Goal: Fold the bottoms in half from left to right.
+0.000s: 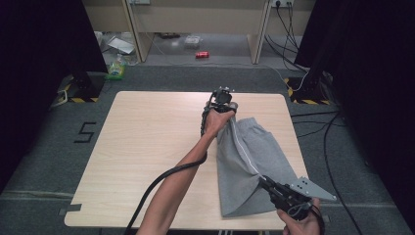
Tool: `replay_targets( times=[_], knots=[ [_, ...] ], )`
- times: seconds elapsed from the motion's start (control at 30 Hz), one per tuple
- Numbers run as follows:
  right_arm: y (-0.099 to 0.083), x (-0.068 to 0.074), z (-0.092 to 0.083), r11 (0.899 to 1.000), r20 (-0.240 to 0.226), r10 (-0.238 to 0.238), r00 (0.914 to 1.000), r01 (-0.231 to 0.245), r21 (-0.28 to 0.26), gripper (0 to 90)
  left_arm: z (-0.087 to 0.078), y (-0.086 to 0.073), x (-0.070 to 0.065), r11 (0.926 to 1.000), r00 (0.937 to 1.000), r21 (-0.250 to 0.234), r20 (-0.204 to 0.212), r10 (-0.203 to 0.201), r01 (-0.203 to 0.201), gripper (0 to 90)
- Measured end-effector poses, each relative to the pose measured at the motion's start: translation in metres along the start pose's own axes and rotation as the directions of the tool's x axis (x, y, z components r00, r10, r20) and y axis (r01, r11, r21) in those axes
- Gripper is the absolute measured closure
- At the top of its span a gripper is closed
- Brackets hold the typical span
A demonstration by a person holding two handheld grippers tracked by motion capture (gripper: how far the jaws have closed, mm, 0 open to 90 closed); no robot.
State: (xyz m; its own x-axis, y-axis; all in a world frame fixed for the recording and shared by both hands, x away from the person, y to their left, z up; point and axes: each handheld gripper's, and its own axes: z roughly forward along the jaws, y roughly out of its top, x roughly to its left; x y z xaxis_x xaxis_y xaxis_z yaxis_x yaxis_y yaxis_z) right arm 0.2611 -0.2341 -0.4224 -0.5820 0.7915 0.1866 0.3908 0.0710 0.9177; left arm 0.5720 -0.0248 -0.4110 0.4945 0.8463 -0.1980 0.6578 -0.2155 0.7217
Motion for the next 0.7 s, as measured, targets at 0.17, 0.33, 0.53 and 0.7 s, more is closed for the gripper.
replay_targets(
  times=[0.17, 0.33, 0.53, 0.7],
  knots=[
    [-0.003, -0.002, -0.005, 1.0, 0.016, 0.001, 0.9999, -0.001, -0.002, 83.2, 0.003, 0.005, -0.011, 0.9999, 0.9998, -0.009, 0.017, 0.006, -0.005, 77.9],
    [-0.005, -0.007, -0.015, 1.0, 0.038, 0.011, 0.9992, -0.01, -0.02, 83.2, 0.006, 0.01, -0.023, 0.9998, 0.9993, -0.013, 0.035, 0.015, -0.015, 77.7],
    [-0.01, -0.01, -0.02, 1.0, 0.047, 0.02, 0.9987, -0.019, -0.02, 83.2, 0.016, 0.011, -0.035, 0.9998, 0.9983, -0.006, 0.056, 0.018, -0.018, 76.9],
    [-0.013, -0.013, -0.02, 1.0, 0.047, 0.026, 0.9985, -0.025, -0.017, 83.2, 0.028, 0.01, -0.042, 0.9998, 0.9977, 0.005, 0.065, 0.02, -0.02, 75.7]
  ],
)
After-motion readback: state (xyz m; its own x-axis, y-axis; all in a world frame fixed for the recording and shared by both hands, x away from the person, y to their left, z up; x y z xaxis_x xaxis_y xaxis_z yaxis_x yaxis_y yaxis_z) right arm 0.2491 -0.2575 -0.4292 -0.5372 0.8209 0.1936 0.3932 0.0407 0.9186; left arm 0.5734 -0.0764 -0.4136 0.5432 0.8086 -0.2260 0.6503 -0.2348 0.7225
